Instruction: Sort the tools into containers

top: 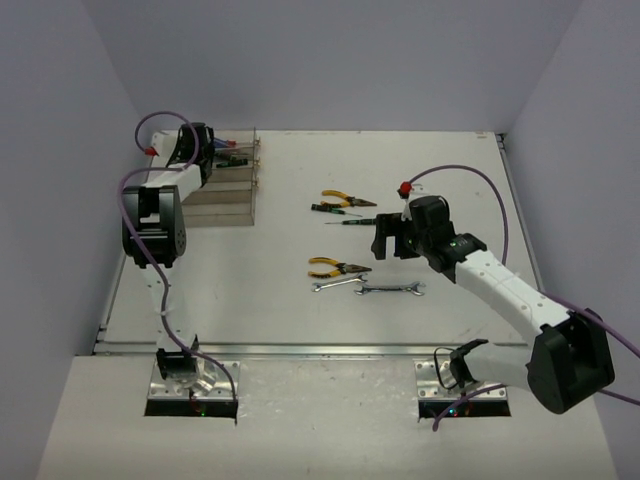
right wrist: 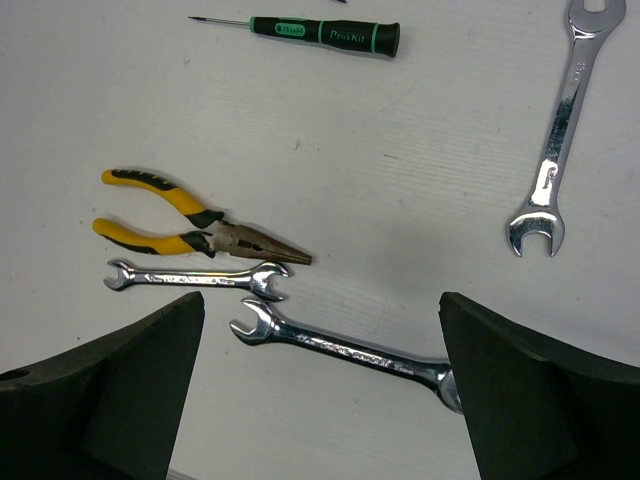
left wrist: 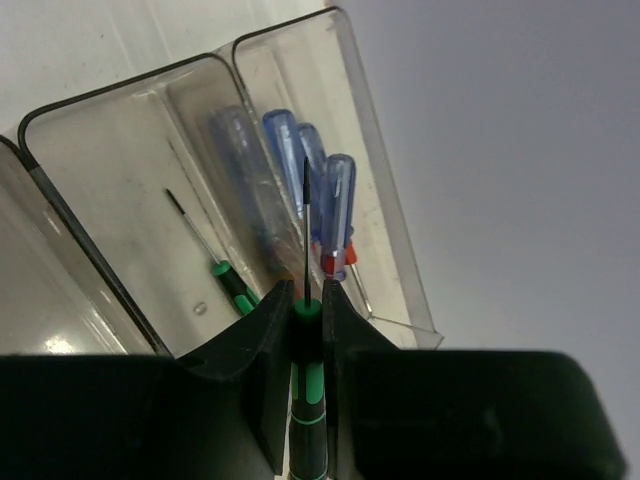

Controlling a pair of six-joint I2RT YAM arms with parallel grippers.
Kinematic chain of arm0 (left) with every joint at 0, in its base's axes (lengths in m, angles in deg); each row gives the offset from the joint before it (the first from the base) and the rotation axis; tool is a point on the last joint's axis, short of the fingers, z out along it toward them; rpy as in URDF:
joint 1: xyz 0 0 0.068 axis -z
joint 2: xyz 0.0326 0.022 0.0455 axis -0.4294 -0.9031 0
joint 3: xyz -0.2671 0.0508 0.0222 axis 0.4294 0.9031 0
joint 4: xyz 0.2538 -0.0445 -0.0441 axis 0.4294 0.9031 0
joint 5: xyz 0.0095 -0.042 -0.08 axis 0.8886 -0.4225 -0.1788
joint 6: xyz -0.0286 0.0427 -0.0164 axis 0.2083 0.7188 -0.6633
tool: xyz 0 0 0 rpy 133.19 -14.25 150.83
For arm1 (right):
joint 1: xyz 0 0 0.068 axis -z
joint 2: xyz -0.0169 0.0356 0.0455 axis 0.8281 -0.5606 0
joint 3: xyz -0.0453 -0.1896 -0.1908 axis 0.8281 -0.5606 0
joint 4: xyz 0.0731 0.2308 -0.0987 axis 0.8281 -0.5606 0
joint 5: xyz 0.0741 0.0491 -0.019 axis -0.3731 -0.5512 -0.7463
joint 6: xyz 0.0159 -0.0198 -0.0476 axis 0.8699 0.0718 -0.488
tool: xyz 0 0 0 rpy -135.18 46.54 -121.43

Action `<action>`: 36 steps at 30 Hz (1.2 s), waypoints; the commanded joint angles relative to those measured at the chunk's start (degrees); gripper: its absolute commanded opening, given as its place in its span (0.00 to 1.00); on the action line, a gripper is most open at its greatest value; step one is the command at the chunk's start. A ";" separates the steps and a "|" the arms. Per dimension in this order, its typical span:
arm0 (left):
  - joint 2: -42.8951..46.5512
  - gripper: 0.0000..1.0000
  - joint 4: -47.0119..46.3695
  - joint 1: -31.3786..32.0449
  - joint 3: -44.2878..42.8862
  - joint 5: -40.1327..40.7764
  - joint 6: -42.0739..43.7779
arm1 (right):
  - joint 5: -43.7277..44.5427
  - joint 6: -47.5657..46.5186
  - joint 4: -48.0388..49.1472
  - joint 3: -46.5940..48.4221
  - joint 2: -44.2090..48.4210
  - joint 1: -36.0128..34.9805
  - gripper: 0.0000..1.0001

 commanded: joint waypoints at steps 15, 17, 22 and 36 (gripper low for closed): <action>21.61 1.00 1.98 -2.08 10.12 -14.89 0.79 | -6.71 -20.35 -4.76 18.10 -21.78 -0.05 0.97; 26.62 1.00 2.06 -1.82 12.95 -23.63 4.05 | -6.00 -25.38 -7.99 24.43 -28.46 -0.12 0.88; 42.32 1.00 -2.42 1.29 33.38 -33.07 8.71 | -2.48 -38.19 -8.59 32.90 -38.32 -0.20 0.81; 49.53 1.00 1.31 3.43 40.69 -40.44 22.39 | -0.40 -50.52 -13.50 48.14 -55.99 -0.20 0.34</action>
